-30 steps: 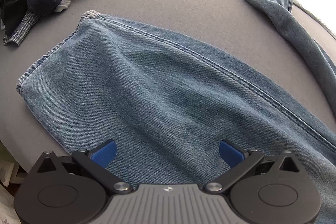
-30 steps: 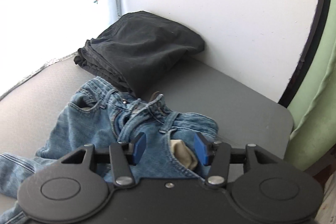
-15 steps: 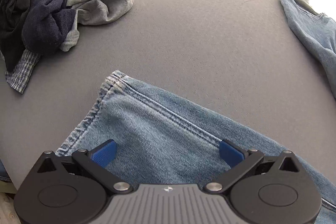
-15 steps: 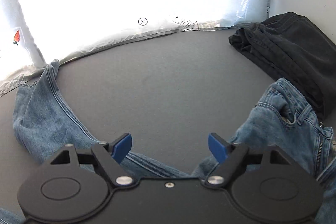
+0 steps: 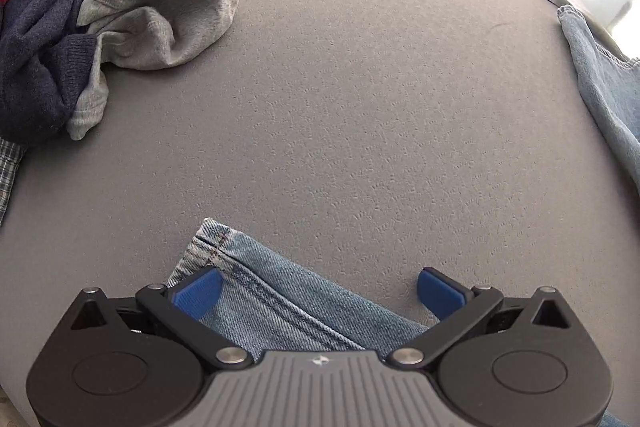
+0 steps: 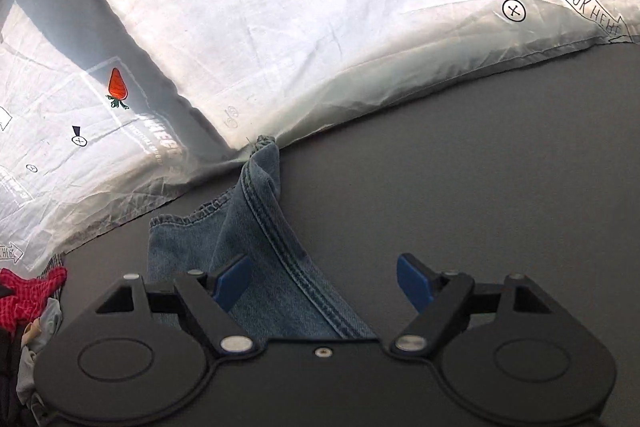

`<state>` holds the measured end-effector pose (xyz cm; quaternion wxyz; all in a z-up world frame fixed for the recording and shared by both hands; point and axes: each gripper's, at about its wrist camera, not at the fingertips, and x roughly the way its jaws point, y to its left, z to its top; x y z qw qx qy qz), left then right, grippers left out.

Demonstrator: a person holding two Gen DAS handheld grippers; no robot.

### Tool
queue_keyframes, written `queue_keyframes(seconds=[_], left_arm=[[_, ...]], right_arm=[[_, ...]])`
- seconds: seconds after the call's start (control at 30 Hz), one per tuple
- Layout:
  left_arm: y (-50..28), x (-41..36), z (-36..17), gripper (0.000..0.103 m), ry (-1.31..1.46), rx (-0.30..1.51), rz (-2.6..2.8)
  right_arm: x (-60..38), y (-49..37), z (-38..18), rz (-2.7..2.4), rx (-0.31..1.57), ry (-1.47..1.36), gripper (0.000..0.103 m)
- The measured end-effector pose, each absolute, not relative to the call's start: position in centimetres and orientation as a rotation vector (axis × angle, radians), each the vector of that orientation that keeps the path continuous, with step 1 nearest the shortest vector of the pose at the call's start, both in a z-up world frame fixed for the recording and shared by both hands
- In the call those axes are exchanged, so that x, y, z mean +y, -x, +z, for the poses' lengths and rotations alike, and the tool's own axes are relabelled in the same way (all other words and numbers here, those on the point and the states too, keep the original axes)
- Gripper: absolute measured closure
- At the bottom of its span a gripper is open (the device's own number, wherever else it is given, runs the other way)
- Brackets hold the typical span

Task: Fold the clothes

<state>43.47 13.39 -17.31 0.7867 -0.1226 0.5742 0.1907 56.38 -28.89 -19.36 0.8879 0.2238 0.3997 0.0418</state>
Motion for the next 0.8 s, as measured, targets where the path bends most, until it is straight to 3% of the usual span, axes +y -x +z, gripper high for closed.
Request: queue_keyframes(seconds=[0.2,0.27,0.33,0.4,0.57,0.7,0.77,0.8], left_arm=[[-43.7,13.3,-17.3,0.0,0.276,1.239,0.427],[-43.7,13.2,-17.3,0.0,0.278,1.233,0.433],[-43.6,13.1,-17.3,0.0,0.28,1.229,0.438],[-43.8,13.2,-17.3,0.0,0.282,1.225,0.442],[-43.5,13.4,-17.5,0.0,0.281,1.211,0.447],[-43.0,13.1,-17.6,0.0,0.281,1.194,0.453],[-42.9,13.1,-17.6,0.0,0.281,1.186,0.456],[-42.8,13.0,-17.5,0.0,0.281,1.183,0.457]], right_arm=[[-25.3,-61.1,-20.3,0.167,0.816,-0.418,0.022],[-24.6,-62.6,-20.8,0.173,0.849,-0.413,0.027],[-24.3,-63.1,-21.0,0.201,0.872,-0.451,0.069],[-24.7,-62.2,-20.9,0.2,0.896,-0.552,0.089],[-25.0,-57.0,-20.7,0.341,0.905,-0.852,0.094],[-20.6,-51.6,-19.7,0.474,0.964,-0.811,0.095],[-17.6,-49.0,-20.3,0.528,1.028,-0.777,0.092],[-16.1,-47.8,-20.7,0.542,1.065,-0.74,0.084]])
